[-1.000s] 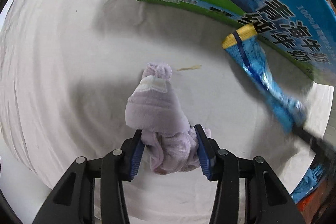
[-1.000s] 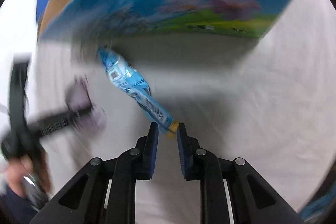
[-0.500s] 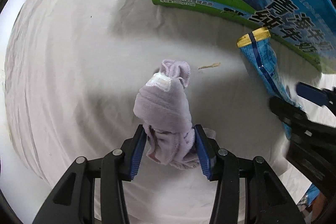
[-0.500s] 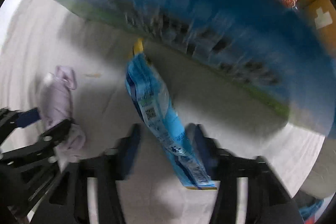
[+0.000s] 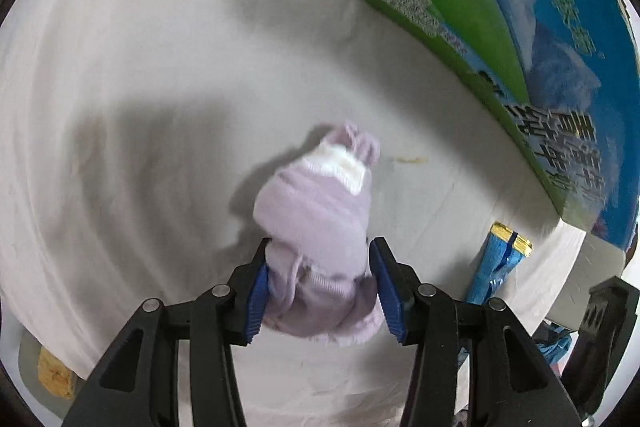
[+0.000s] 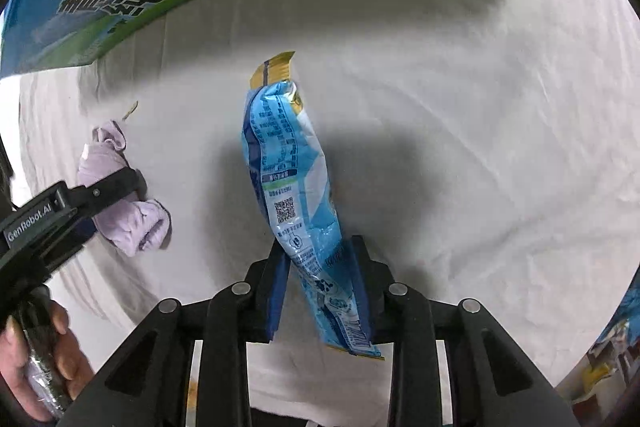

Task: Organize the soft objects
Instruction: 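Grasp the lilac sock with the left tool while the right tool grasps the blue stick packet, then drop the sock and blue packet into the box and open both tools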

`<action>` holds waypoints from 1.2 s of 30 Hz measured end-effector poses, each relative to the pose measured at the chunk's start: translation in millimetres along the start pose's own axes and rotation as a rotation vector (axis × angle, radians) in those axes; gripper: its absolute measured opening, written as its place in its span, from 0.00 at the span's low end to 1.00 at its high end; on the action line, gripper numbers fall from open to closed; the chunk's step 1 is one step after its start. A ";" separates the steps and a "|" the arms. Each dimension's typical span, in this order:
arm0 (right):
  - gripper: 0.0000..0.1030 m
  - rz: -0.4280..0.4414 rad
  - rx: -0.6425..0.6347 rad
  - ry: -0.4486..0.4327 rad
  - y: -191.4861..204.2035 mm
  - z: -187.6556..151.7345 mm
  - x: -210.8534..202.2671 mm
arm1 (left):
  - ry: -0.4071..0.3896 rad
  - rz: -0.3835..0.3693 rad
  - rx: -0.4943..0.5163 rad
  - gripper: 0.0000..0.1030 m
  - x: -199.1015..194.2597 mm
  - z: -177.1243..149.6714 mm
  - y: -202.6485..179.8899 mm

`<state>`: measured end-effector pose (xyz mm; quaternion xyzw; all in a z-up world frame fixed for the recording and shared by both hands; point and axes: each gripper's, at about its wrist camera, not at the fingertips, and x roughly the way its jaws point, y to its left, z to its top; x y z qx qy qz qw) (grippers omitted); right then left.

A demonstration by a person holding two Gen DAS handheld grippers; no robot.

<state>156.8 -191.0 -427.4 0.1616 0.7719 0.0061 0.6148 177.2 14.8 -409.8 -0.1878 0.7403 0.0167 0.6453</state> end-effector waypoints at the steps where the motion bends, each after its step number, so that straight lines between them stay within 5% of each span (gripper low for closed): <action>1: 0.30 -0.024 -0.007 -0.010 8.5 -2.5 3.2 | -0.008 0.036 0.033 0.43 0.3 -0.5 -6.6; 6: 0.21 -0.089 -0.020 -0.024 30.0 -19.4 11.2 | -0.051 0.165 0.188 0.33 -0.6 -15.2 -36.1; 12: 0.12 -0.080 -0.042 -0.055 41.5 -38.4 0.5 | -0.132 0.227 0.323 0.31 -16.8 -49.5 -65.5; 22: 0.10 0.067 -0.042 -0.151 56.7 -46.9 -71.5 | -0.245 0.141 0.445 0.31 -94.8 -78.6 -101.7; 29: 0.10 0.143 -0.078 -0.300 44.6 -37.6 -174.0 | -0.331 0.071 0.500 0.31 -167.9 -41.8 -132.2; 36: 0.10 0.067 -0.059 -0.435 17.6 37.5 -268.4 | -0.354 0.050 0.553 0.31 -198.0 21.2 -167.5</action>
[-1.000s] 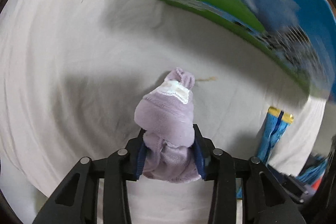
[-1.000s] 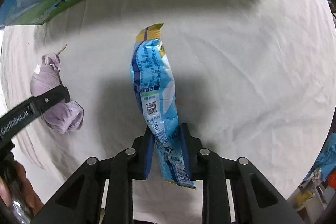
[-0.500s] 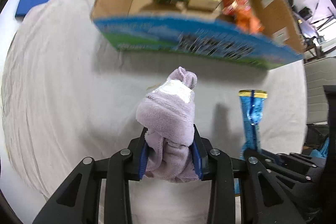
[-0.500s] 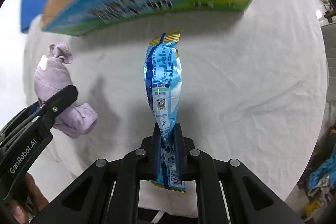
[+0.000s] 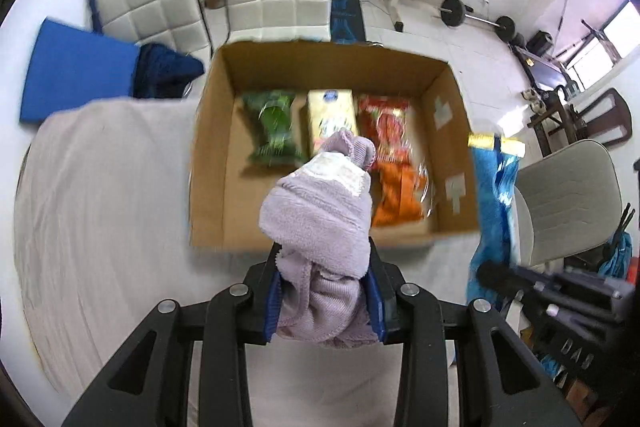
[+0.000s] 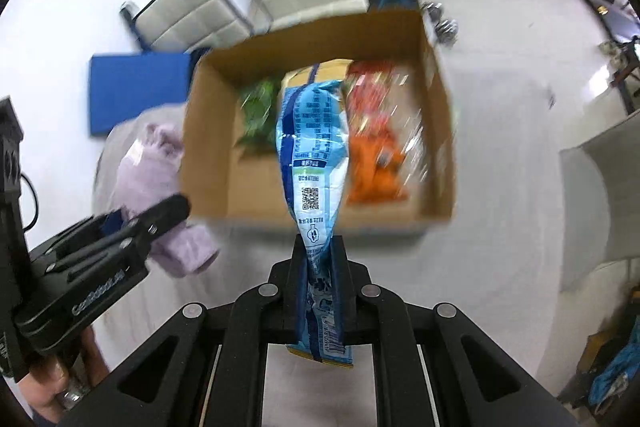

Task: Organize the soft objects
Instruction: 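Drop the sock and blue packet into the box and open both tools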

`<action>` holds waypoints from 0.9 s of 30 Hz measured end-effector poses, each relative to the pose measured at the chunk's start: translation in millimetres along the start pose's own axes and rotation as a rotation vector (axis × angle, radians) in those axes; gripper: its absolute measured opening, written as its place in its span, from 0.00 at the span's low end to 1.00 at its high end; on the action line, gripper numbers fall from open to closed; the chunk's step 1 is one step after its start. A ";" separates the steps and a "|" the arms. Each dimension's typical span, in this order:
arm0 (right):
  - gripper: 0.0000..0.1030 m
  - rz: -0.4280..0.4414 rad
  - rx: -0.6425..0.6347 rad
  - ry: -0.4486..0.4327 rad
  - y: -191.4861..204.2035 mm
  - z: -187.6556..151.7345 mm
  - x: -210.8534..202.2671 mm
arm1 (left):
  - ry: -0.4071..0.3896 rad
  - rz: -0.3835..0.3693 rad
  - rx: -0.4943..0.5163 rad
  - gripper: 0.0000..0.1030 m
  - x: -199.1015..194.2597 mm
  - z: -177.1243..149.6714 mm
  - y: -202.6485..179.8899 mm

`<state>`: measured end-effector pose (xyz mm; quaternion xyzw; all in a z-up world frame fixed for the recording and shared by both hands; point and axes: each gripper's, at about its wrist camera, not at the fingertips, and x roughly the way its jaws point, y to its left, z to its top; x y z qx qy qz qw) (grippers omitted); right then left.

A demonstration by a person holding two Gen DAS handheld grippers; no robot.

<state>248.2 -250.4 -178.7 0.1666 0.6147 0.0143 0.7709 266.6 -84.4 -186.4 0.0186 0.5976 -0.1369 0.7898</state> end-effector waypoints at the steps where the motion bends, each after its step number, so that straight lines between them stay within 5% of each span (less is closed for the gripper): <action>1: 0.10 -0.017 0.002 -0.006 -1.9 9.3 0.0 | 0.006 -0.003 -0.002 0.31 4.9 14.7 0.8; 11: 0.10 -0.228 -0.014 0.051 -28.4 94.6 69.7 | 0.145 0.017 0.048 0.31 82.6 80.6 -2.2; 19: 0.10 -0.311 -0.041 0.130 -42.4 97.5 139.1 | 0.294 0.040 0.073 0.31 158.3 78.2 -6.4; 27: 0.15 -0.368 -0.065 0.186 -45.2 97.3 168.2 | 0.362 0.051 0.025 0.35 191.6 73.4 2.0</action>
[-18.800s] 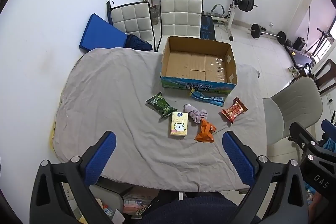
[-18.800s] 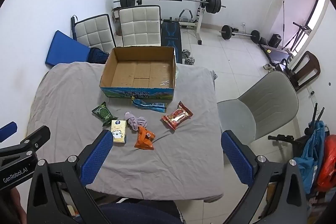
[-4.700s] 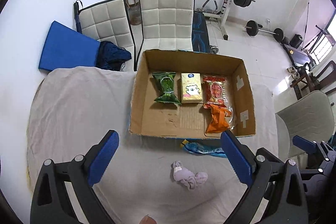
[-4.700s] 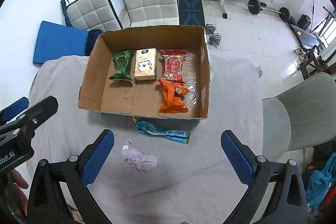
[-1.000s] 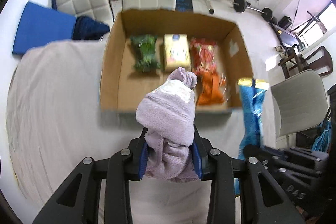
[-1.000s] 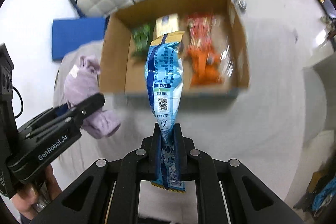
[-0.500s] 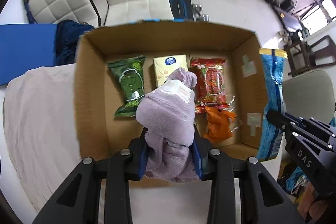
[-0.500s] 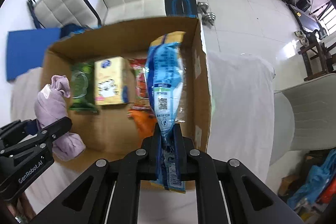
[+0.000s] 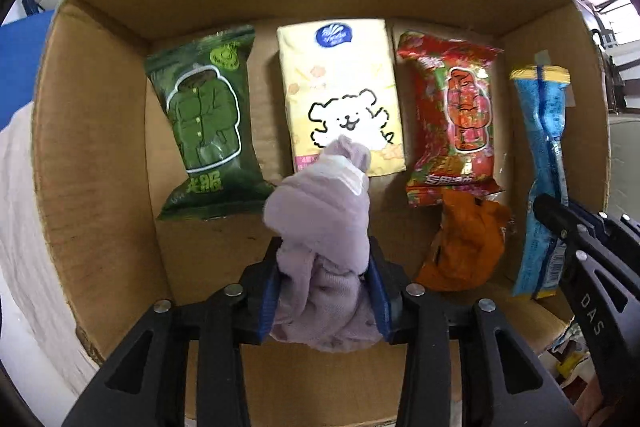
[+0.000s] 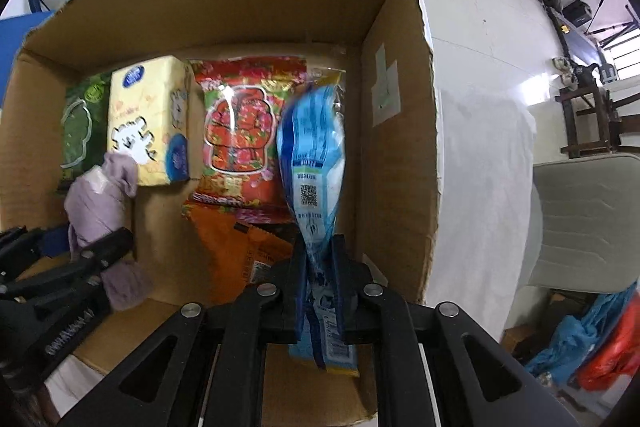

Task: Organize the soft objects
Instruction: 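Drop the sock and blue packet into the box and open both tools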

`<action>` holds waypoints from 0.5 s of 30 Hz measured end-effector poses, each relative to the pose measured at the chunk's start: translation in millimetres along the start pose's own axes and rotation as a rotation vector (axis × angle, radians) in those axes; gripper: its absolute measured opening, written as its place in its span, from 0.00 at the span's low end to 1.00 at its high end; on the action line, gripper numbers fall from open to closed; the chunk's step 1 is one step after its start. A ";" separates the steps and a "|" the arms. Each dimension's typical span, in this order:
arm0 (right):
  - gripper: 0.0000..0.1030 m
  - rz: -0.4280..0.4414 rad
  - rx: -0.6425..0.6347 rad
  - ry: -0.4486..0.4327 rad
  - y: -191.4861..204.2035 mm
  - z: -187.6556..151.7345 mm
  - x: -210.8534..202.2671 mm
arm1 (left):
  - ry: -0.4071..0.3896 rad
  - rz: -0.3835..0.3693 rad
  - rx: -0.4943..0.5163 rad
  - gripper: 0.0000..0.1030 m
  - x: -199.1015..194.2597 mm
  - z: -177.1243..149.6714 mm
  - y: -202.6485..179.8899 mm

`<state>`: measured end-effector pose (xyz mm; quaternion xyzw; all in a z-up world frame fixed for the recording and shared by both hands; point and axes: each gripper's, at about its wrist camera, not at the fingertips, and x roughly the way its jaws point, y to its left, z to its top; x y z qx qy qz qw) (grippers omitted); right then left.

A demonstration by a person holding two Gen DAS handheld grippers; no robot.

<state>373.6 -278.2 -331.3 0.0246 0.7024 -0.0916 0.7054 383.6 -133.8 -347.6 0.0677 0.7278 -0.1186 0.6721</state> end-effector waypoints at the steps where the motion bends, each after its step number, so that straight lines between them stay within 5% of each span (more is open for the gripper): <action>1: 0.18 0.000 -0.001 -0.005 0.2 -0.5 -0.4 | 0.000 -0.012 -0.011 0.36 0.3 0.0 2.3; 5: 0.43 0.022 0.001 -0.012 -0.2 -2.1 -6.7 | -0.019 -0.011 -0.022 0.50 -4.8 0.4 8.4; 13: 0.69 0.064 -0.012 -0.035 7.3 -17.0 -31.7 | -0.103 0.000 -0.056 0.66 -37.5 -4.3 24.2; 15: 0.84 0.085 -0.012 -0.042 11.5 -21.7 -32.5 | -0.129 0.002 -0.064 0.84 -49.2 -7.9 29.0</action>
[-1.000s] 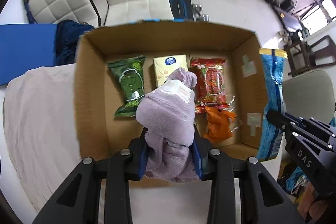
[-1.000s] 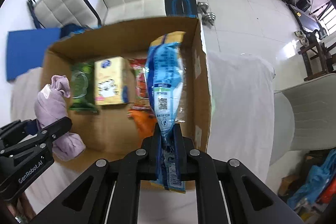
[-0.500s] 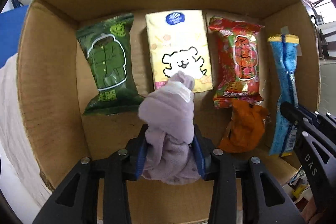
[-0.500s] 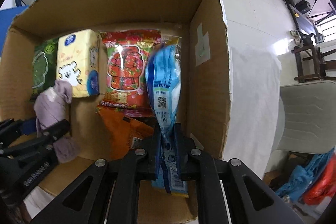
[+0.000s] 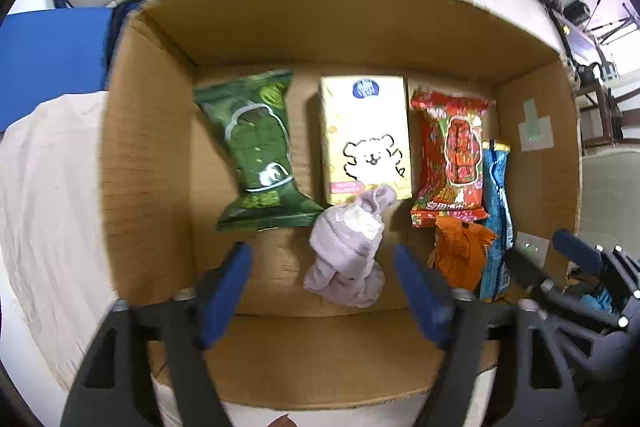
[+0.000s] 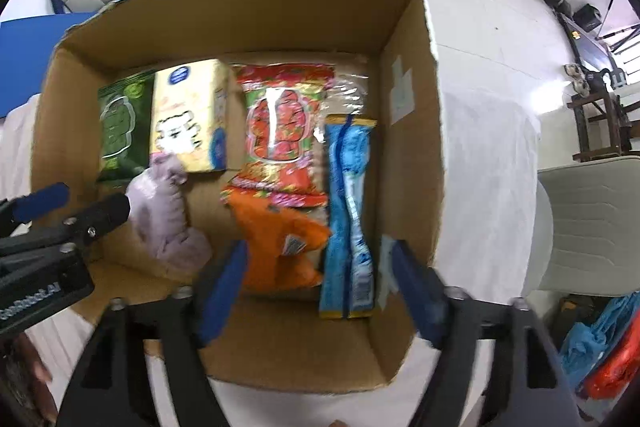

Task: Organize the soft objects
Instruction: 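Drop the sock and blue packet into the box and open both tools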

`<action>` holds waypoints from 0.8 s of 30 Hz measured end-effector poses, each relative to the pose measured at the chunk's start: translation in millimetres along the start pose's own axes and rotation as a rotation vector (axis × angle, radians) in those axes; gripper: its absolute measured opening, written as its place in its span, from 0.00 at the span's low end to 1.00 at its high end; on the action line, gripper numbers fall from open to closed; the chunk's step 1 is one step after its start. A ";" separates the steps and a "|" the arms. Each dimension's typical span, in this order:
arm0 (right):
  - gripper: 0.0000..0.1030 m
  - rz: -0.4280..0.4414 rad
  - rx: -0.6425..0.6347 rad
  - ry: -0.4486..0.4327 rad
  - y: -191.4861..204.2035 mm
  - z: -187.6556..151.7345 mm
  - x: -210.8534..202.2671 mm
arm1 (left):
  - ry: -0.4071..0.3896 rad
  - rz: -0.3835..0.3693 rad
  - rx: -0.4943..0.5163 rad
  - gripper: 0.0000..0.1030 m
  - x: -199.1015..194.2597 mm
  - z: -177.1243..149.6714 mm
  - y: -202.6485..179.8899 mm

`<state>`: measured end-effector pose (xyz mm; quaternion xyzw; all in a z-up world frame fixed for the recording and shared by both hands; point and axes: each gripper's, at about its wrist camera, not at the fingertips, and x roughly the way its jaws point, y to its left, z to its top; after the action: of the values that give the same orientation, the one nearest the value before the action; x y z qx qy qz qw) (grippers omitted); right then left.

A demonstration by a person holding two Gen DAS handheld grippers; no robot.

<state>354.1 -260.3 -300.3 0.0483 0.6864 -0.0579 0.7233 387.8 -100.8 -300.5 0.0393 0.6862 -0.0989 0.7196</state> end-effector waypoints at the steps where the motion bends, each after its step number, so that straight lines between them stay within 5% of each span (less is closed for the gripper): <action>1: 0.86 0.004 -0.001 -0.002 1.2 -2.3 -1.8 | -0.018 0.008 -0.003 0.86 -5.1 -1.9 2.3; 6: 1.00 0.005 0.001 -0.015 7.0 -12.1 -3.9 | -0.072 0.049 -0.006 0.92 -22.7 -11.9 6.1; 24: 1.00 0.003 0.015 -0.065 5.8 -31.6 -33.0 | -0.189 0.112 -0.038 0.98 -59.7 -39.1 10.9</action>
<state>322.2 -249.2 -269.0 0.0528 0.6619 -0.0632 0.7450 349.3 -77.4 -244.1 0.0547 0.6138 -0.0487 0.7861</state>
